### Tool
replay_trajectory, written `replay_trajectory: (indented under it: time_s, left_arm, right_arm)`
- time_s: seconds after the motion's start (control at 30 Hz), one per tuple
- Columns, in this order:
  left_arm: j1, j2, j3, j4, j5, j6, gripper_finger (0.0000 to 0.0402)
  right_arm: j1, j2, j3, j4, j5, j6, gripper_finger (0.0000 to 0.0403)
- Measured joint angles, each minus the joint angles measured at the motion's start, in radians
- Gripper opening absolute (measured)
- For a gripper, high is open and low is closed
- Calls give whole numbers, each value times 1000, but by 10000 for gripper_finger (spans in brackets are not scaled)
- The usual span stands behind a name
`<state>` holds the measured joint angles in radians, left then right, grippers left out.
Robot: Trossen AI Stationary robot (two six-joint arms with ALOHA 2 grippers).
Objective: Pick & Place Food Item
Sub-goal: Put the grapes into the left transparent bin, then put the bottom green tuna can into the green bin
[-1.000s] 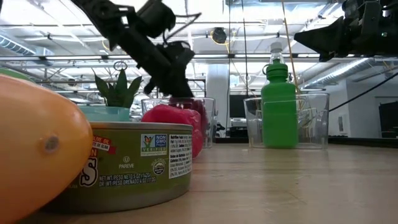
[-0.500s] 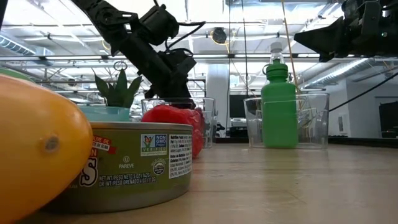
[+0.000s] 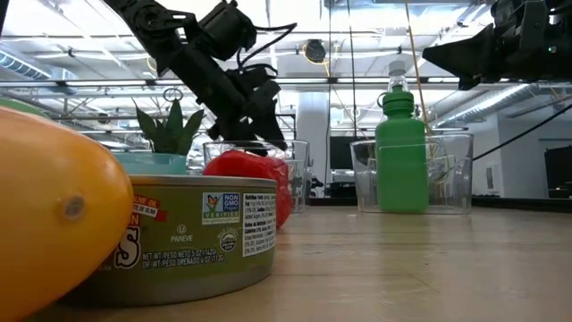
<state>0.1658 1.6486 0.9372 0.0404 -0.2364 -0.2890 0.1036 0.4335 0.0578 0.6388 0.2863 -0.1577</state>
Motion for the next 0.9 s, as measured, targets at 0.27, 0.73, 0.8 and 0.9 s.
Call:
replay_trajectory:
  time_s: [0.27, 0.73, 0.8, 0.9]
  left_arm:
    - [-65, -238, 0, -10, 1, 129, 353]
    - [-746, -808, -72, -237, -631, 221, 119]
    - [-818, -871, -122, -225, -759, 262, 75]
    - [-813, -974, -233, -121, -803, 296, 56]
  right_arm:
    - [0, 1, 0, -18, 0, -2, 0]
    - [0, 2, 0, 4, 0, -4, 0]
    - [0, 1, 0, 14, 0, -4, 0]
    - [0, 2, 0, 25, 0, -3, 0]
